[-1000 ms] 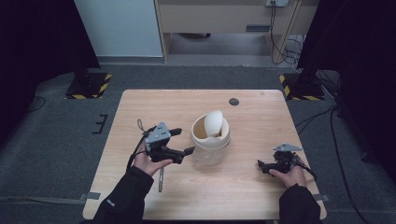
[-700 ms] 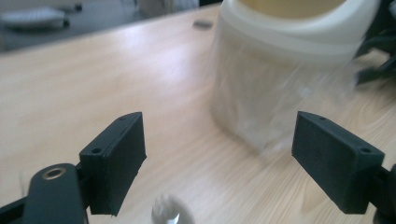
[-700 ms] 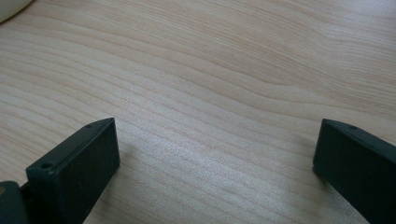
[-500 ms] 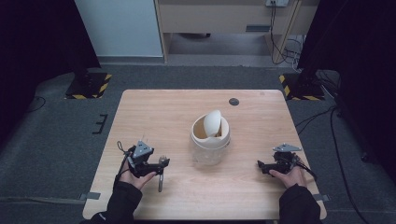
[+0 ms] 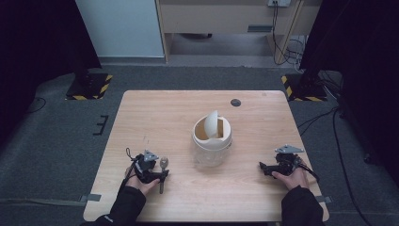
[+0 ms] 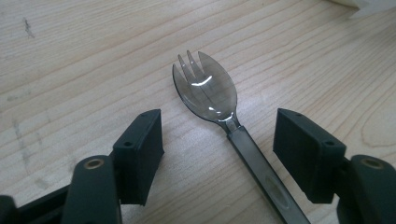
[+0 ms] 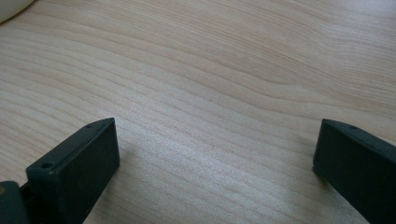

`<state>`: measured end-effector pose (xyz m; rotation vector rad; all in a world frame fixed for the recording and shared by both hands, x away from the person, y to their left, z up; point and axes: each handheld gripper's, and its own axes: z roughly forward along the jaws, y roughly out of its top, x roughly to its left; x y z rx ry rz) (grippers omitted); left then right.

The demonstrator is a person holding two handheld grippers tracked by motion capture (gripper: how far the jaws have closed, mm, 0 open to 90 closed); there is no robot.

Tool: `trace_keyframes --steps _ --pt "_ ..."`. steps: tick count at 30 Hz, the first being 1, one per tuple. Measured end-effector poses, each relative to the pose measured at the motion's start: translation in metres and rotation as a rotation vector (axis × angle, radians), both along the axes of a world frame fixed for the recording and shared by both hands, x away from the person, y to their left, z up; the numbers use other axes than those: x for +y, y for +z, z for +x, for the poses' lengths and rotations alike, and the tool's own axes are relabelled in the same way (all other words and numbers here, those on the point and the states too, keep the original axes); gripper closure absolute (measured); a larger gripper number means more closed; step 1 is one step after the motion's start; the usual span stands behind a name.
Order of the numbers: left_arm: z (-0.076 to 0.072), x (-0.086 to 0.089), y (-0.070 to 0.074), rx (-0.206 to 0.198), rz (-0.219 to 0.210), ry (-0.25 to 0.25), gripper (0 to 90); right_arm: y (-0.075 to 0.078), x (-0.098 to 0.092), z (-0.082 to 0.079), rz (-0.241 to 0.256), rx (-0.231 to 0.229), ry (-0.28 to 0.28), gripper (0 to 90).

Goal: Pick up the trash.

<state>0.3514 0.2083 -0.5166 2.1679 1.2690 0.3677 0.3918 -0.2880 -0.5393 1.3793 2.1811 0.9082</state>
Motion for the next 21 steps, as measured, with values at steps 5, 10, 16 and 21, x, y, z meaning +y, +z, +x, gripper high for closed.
trace_keyframes --steps 5,10,16,21 --pt "0.0002 0.0020 0.0000 0.002 0.002 0.007 39.5 0.0000 0.0000 0.0000 0.000 0.000 0.000 0.7" --pt "0.0002 0.0030 0.0007 -0.004 0.020 0.014 45.3 0.0000 0.0000 0.0000 0.000 0.000 0.000 0.7" --pt "0.0020 0.0065 0.0020 -0.006 0.040 0.018 58.1 0.0000 0.0000 0.0000 0.000 0.000 0.000 0.7" --pt "0.0042 0.0093 0.0027 -0.006 0.047 0.022 69.5 0.0000 -0.0001 0.0001 -0.001 0.000 0.001 0.7"
